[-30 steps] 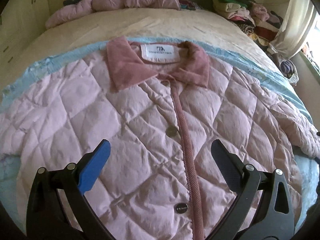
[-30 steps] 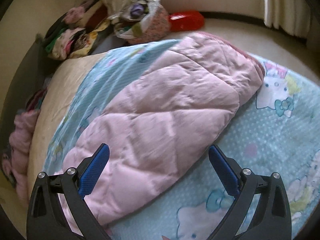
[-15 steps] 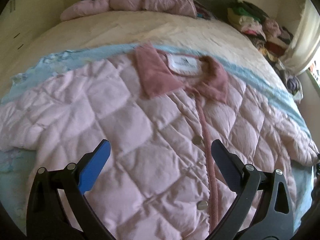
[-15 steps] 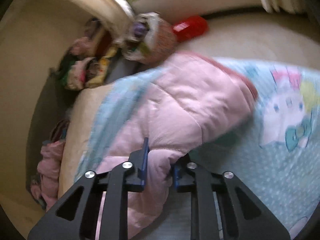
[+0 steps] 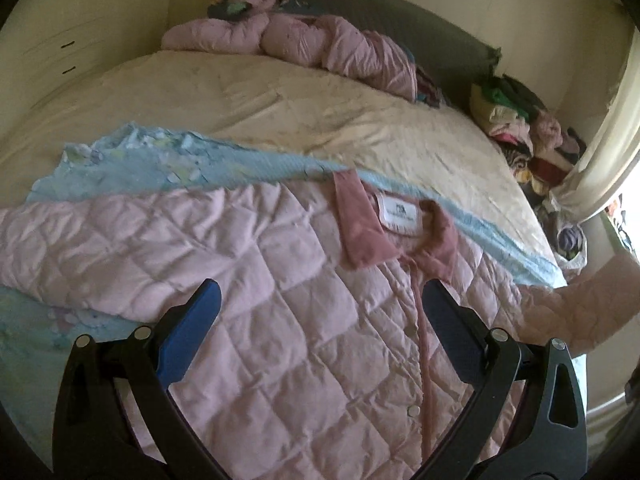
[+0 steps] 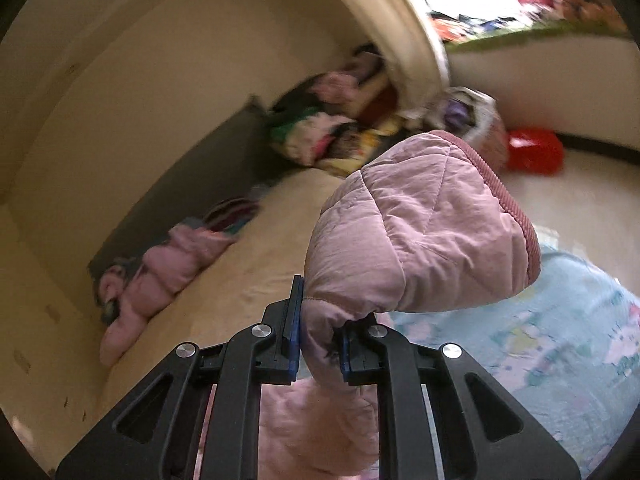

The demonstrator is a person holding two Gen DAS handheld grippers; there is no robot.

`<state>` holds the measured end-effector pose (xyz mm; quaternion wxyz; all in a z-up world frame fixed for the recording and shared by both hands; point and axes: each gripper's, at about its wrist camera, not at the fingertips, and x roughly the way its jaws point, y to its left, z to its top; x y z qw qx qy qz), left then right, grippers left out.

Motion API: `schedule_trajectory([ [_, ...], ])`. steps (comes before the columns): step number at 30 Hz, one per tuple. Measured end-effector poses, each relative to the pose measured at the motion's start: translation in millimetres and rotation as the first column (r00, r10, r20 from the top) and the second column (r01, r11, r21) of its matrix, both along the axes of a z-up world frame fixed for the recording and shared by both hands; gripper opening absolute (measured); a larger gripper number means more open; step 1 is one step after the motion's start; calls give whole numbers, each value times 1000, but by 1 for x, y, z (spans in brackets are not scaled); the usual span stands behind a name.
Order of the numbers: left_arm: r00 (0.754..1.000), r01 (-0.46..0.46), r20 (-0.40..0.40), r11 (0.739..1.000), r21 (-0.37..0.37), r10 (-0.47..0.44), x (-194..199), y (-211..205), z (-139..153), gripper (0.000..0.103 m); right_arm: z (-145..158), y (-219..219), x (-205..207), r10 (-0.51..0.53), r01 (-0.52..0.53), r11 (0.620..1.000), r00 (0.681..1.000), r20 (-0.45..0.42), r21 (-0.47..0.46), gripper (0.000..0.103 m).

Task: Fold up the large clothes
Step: 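Grasp the pink coat sleeve cuff with the right tool, then carry the sleeve across the coat front toward the left tool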

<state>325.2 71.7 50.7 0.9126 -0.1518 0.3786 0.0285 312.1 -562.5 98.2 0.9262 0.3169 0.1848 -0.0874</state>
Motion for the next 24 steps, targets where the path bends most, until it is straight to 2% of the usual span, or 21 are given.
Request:
schedule_trajectory([
  [2,1000,-3,7,1000,-3,3,-2,9,4,94,14,20,5,35,-35,999,999,17,-19,14],
  [7,1000,-2,31,997,-82,5,-8,30,9,94,36,72,13,111,-108,992,993,43,-63,14],
  [15,1000,1,31,989,-146,3,-10,58,0,94,48,139,29,199,-191,975,978,60,-110,14],
  [20,999,10,39,968,-250,0,-9,73,-5,94,45,172,41,250,-242,963,967,53,-118,14],
  [24,996,75,64,939,-336,-56,-8,68,-8,94,40,200,48,288,-280,950,957,43,-141,14],
])
